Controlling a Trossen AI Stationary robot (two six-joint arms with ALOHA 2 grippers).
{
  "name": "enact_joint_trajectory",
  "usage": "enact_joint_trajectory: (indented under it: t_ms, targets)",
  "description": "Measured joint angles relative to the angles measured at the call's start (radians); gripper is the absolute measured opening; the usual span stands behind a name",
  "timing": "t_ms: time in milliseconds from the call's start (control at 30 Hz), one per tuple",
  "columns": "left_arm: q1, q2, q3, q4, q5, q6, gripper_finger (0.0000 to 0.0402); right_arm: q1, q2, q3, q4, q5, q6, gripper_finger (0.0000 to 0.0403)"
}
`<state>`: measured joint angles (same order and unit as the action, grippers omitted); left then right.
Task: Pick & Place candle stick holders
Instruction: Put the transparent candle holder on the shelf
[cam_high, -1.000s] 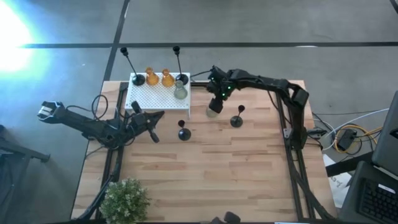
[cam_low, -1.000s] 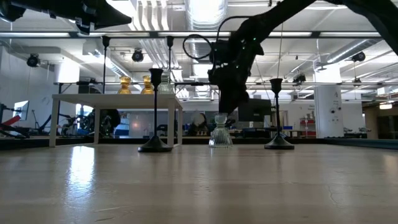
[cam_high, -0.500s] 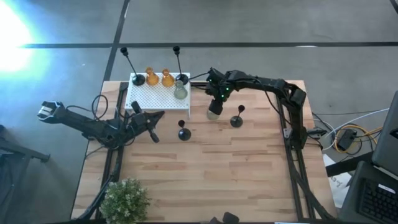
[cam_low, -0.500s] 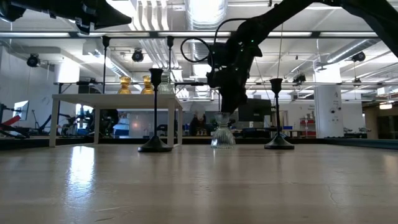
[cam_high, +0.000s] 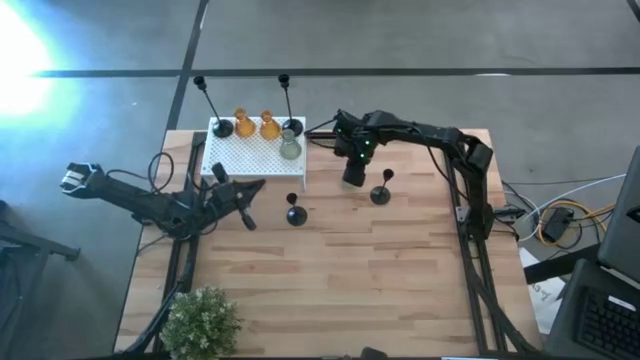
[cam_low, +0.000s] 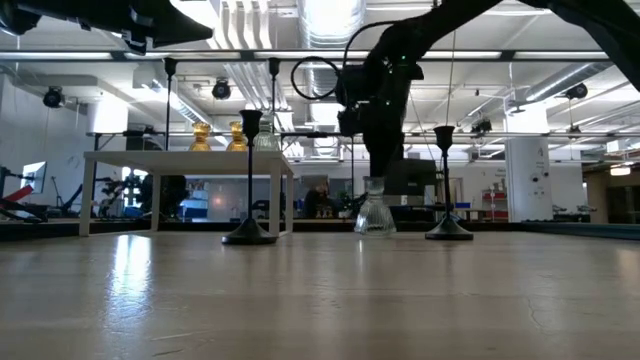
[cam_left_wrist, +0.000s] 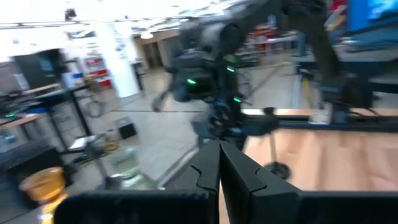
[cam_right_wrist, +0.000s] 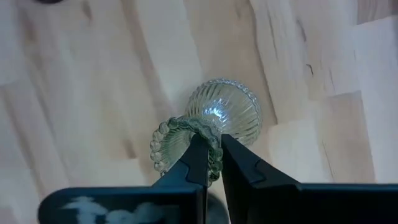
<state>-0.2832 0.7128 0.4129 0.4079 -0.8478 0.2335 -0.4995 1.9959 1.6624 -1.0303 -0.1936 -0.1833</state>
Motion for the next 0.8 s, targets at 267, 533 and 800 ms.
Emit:
enact_joint_trajectory:
  t_ms: [267, 533, 800]
  targets:
    - [0.0, 0.004, 0.015, -0.058, 0.25, -0.039, 0.0025, 0.048, -0.094, 0.113, -0.185, -0.01, -0.03, 0.0014]
    - [0.001, 0.062, 0.045, -0.085, 0.259, -0.087, 0.0125, 0.181, -0.203, 0.259, -0.279, -0.016, -0.003, 0.0014]
    - [0.01, 0.216, 0.138, -0.083, 0.351, -0.077, 0.015, 0.345, -0.211, 0.387, -0.277, -0.018, 0.003, 0.0014]
